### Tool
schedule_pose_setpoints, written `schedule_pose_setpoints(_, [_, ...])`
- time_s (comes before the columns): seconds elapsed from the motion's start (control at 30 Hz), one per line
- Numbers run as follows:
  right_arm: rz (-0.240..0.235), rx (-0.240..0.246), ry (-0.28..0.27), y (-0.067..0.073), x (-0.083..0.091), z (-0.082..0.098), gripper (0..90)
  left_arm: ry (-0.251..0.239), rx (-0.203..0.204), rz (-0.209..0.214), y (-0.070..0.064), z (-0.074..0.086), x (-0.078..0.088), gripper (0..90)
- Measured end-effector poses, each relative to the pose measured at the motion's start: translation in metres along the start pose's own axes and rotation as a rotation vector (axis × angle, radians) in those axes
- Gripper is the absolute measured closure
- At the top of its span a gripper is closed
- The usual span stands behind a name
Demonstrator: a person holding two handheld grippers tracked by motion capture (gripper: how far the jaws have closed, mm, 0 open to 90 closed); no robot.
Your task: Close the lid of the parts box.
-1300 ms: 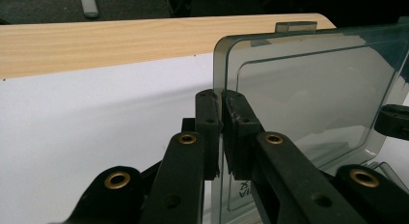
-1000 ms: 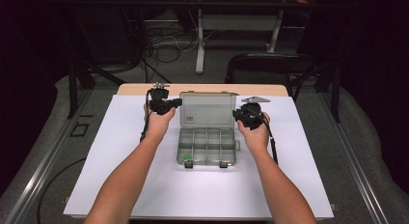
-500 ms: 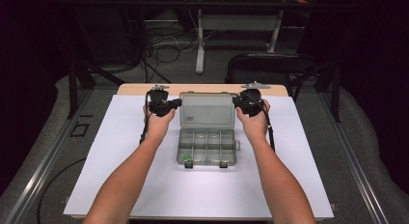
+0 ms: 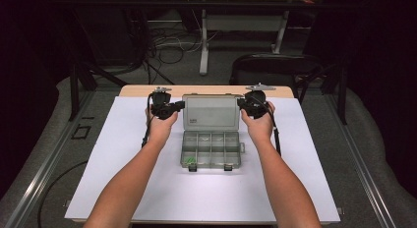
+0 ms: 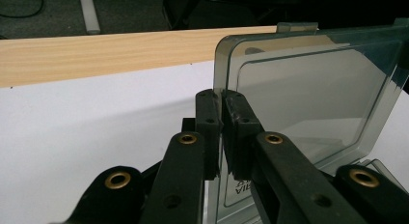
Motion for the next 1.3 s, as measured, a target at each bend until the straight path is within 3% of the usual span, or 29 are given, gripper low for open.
schedule_pose_setpoints(0.17, [0.0, 0.009, -0.008, 0.001, 0.001, 0.0, 84.5, 0.01, 0.018, 0.014, 0.001, 0.001, 0.0, 85.2])
schedule_pose_setpoints(0.5, [0.003, 0.035, -0.025, 0.004, 0.004, -0.001, 84.6, 0.019, 0.032, 0.046, 0.002, -0.005, 0.01, 70.2])
schedule_pose_setpoints(0.9, [0.006, 0.053, -0.042, 0.008, 0.012, -0.001, 84.8, 0.013, 0.001, 0.037, -0.008, -0.034, 0.037, 70.2])
schedule_pose_setpoints(1.3, [-0.001, 0.06, -0.081, 0.013, 0.026, 0.005, 85.3, 0.032, -0.023, 0.032, -0.021, -0.045, 0.035, 82.7])
Point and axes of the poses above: each handheld gripper's, and its own axes: x roughly backward along the jaws, z roughly out of its underside, y roughly to its left, the point moved 10 cm from there along -x, roughly forward along the jaws, and after that the axes turned 2 degrees about y, right-handed, at the moved point
